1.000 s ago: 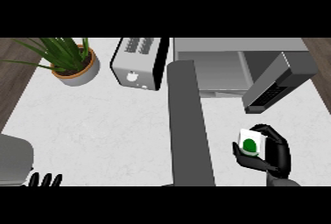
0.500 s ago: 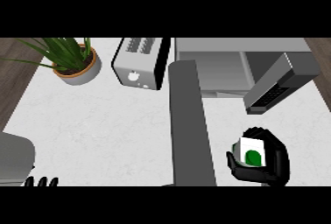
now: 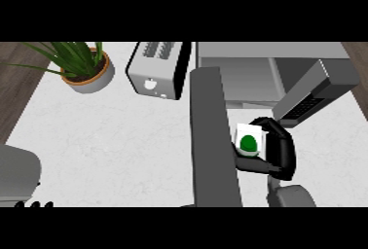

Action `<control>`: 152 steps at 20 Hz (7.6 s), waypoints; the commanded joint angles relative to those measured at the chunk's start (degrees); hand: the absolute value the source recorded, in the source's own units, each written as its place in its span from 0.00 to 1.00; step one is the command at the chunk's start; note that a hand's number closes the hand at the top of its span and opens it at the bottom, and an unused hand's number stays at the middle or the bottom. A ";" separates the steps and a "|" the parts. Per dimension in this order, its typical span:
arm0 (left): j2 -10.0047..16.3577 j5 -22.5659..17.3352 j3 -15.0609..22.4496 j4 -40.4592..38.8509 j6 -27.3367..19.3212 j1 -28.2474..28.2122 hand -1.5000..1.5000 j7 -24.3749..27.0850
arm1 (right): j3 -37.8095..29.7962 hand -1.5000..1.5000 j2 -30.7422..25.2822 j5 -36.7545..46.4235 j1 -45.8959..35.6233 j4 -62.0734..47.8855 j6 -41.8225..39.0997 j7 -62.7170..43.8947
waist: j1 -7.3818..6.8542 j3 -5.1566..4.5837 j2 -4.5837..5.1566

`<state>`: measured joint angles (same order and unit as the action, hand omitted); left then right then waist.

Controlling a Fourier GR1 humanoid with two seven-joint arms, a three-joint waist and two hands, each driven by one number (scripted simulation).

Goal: Pick up the milk, place it into the microwave and close the microwave

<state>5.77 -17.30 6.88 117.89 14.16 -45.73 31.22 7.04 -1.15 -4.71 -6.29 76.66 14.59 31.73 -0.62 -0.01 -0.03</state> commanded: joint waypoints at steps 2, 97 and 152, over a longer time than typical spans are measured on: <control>-0.59 0.00 -0.82 -0.95 -0.39 1.42 0.00 -0.89 | -0.35 1.00 1.10 2.15 -7.68 -4.55 2.60 -5.09 | 0.09 0.01 0.02; 3.12 0.20 -5.56 -12.05 5.63 12.62 0.00 -0.19 | -16.33 0.00 -5.94 9.69 -47.65 -68.45 15.40 12.46 | -5.80 0.47 2.86; -5.65 25.21 14.25 -33.15 -5.90 36.92 1.00 -8.87 | -22.57 0.00 -18.76 -4.39 4.98 -40.42 -26.99 29.90 | 1.17 -0.01 0.06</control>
<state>1.93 6.44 19.45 91.64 14.88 -15.47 22.29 -14.40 -18.05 -7.87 -4.34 35.80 -8.17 57.68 0.49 -0.02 -0.05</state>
